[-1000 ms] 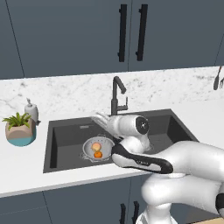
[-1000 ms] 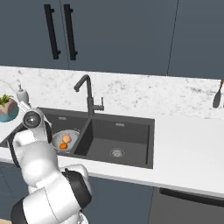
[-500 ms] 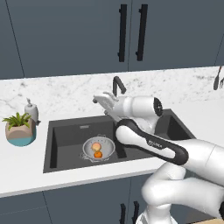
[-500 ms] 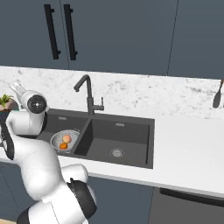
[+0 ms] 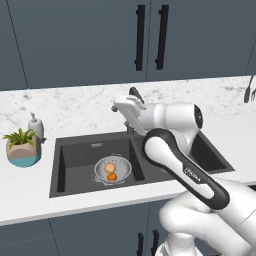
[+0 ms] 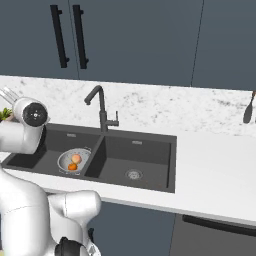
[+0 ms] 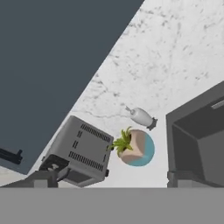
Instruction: Put the colander in the sink, put the tangerine, peach in the colander, and turn on the sink faucet and pour water over the colander.
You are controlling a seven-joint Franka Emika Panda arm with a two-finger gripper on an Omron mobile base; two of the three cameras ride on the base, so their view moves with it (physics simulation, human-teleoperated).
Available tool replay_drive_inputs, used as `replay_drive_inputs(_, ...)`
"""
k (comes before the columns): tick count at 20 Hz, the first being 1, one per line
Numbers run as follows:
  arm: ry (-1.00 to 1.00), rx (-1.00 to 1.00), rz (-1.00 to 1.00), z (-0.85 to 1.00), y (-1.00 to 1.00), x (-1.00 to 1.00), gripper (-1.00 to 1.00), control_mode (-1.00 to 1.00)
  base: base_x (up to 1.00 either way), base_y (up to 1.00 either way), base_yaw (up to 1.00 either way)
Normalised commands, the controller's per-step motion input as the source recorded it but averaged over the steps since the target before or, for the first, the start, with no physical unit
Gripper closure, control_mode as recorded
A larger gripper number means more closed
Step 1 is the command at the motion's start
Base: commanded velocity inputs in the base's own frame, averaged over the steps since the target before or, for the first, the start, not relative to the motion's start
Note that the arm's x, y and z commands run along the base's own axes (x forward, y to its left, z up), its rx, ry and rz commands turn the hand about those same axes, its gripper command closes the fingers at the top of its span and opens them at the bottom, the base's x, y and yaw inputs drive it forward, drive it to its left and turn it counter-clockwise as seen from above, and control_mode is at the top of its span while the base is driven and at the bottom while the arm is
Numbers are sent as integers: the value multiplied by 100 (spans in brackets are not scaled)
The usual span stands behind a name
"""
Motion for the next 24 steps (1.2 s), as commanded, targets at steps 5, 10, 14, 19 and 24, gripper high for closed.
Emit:
replay_drive_inputs(5,0,-1,0,46,-28,-51,-100,-100,0,0,0)
replay_drive_inputs(10,0,-8,0,32,-55,-10,-100,-100,0,0,0)
replay_drive_inputs(14,0,-11,0,8,-74,0,-100,-100,0,0,0)
replay_drive_inputs(19,0,-12,0,0,-76,2,-100,-100,0,0,0)
replay_drive_inputs(24,0,-4,0,-2,-49,25,-100,-100,0,0,0)
